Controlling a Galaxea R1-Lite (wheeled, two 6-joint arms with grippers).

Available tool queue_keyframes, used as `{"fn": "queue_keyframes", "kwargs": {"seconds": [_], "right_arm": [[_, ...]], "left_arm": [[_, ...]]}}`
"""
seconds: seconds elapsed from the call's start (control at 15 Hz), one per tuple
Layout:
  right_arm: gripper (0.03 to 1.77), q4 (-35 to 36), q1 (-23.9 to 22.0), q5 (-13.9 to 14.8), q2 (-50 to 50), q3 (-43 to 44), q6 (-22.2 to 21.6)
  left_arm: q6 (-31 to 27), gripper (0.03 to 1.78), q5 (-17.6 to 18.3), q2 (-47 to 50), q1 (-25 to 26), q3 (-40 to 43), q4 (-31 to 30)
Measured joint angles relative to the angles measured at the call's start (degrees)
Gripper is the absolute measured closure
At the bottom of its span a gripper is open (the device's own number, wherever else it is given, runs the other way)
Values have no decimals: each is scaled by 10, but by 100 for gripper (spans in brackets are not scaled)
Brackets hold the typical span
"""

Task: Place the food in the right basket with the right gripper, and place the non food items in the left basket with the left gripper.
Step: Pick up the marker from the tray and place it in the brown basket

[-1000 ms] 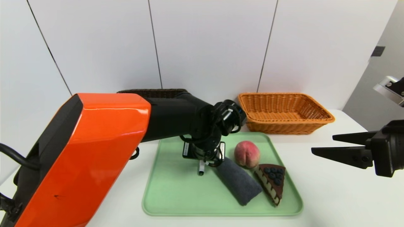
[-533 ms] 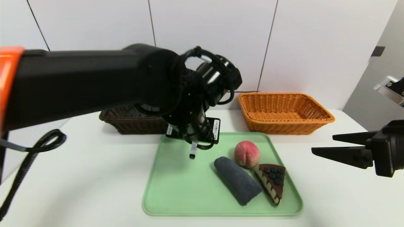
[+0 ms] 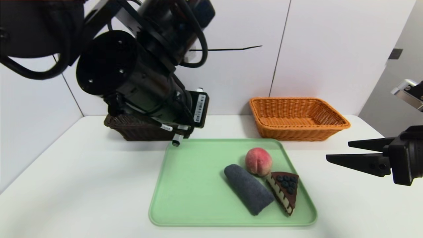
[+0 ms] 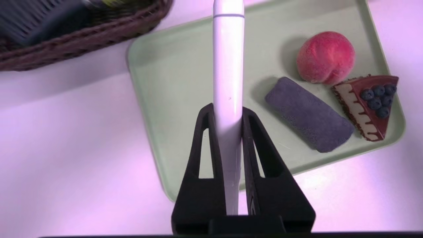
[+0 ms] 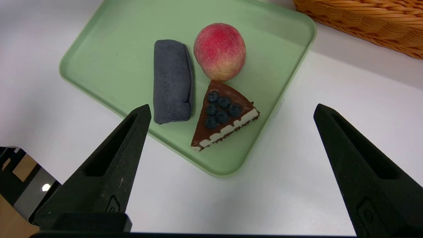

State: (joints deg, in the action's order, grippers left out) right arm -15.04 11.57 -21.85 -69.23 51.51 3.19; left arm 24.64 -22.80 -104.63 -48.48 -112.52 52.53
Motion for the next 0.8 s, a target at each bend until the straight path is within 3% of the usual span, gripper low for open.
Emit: {"fn": "queue_keyframes", "kwargs": {"seconds": [0.33,0.53,0.8], "right_arm": [[10,0,0,0,0,0,0],[10,0,0,-1,0,-1,0],[10,0,0,-1,-1,-2,0]], "left_arm": [[-104,159,15,13,109,0,-29],[-222,159,42,7,179,0,-52],[-425,159,86,-12,266,1,-78]]}}
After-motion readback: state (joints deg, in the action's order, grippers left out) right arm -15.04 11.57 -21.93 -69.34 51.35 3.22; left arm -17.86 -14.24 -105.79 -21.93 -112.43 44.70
